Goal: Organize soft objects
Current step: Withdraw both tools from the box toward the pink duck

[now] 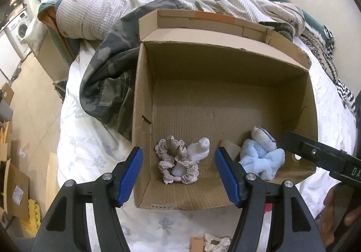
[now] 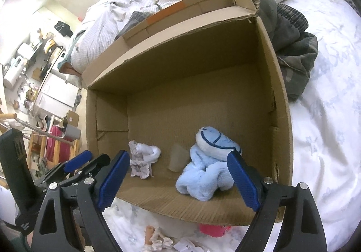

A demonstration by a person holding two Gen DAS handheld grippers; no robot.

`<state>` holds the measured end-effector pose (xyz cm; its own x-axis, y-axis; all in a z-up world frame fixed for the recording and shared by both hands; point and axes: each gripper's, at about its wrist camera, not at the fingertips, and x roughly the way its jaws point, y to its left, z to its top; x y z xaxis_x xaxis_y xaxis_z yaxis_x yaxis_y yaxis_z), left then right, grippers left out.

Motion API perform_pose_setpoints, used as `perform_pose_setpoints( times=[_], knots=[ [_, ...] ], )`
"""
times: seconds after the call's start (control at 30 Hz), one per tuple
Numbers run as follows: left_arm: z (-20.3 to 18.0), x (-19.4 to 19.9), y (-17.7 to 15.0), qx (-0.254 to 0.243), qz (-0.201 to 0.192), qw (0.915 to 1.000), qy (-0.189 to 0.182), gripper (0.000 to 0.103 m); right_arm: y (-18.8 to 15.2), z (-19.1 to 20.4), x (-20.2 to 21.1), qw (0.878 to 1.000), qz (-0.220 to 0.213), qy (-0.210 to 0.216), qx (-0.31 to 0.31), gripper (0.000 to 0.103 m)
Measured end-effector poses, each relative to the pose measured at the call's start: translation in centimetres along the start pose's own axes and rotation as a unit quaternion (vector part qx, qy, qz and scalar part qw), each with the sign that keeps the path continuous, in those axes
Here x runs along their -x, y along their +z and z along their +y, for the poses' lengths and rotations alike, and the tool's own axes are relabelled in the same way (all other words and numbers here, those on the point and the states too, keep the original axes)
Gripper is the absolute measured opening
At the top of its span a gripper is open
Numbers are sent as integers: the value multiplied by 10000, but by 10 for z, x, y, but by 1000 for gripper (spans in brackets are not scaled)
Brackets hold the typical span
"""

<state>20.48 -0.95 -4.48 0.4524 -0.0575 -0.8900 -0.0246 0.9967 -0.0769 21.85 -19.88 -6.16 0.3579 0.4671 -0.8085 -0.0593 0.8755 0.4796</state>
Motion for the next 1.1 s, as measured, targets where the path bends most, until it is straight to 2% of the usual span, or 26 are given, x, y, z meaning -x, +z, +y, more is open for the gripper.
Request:
perform_pose_setpoints(
  times=[0.13, 0.27, 0.47, 1.1],
  knots=[
    [9, 14, -3, 154, -26, 9996, -230, 63, -1, 0, 6, 10000, -74, -25, -6, 94],
    [14, 27, -7, 217, -154, 9995, -176, 63, -6, -2, 14, 9999, -123, -51, -57, 94],
    [20, 38, -20, 299, -89, 9994, -168, 63, -15, -3, 27, 9997, -165, -130, -83, 94],
    [21, 46, -63, 178, 74, 9993, 315, 63, -56, -22, 59, 9991, -151, -360, -184, 94]
  ],
)
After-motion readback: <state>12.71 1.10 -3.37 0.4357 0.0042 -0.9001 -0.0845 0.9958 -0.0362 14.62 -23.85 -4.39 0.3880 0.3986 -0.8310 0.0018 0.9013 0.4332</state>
